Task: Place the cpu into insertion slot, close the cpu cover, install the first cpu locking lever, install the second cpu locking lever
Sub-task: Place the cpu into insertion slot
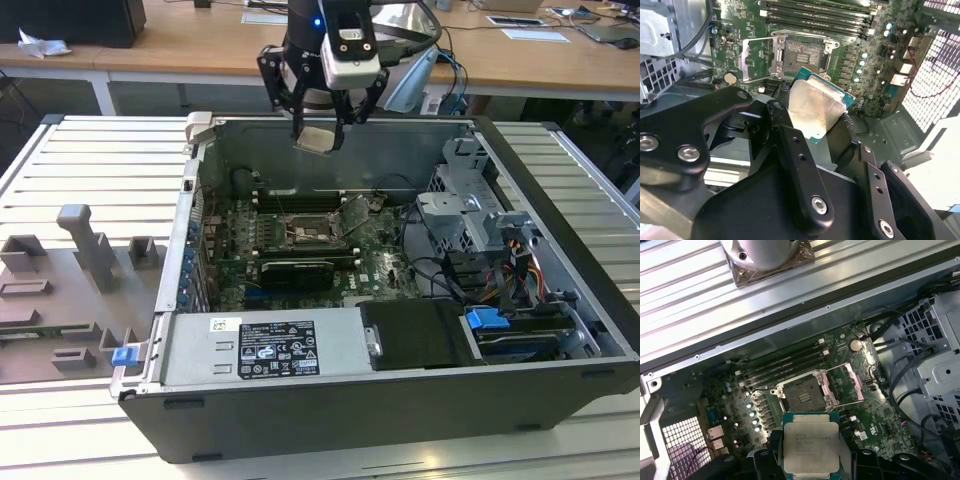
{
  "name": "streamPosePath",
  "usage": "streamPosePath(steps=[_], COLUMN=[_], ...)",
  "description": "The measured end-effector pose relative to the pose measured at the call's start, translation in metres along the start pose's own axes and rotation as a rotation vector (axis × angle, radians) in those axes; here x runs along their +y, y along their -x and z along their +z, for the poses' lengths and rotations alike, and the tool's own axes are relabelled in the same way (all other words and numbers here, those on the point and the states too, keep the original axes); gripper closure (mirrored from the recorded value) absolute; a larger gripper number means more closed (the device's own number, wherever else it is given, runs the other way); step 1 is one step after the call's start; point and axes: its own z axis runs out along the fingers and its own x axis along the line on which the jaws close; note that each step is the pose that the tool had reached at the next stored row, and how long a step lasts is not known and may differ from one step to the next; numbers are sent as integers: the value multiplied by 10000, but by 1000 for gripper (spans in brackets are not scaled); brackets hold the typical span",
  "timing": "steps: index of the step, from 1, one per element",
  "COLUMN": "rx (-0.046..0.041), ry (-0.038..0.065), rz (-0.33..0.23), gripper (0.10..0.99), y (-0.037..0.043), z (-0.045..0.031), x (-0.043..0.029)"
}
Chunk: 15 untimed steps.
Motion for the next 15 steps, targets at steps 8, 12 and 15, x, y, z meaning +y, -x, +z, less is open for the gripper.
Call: streamPosePath(steps=[8,12,15], rx=[-26,-24,-27], ry=[1,-12,-15], rz=[547,606,625], gripper=[549,549,549], y=[-1,3,4], z=[18,41,57], x=[-2,-3,-4])
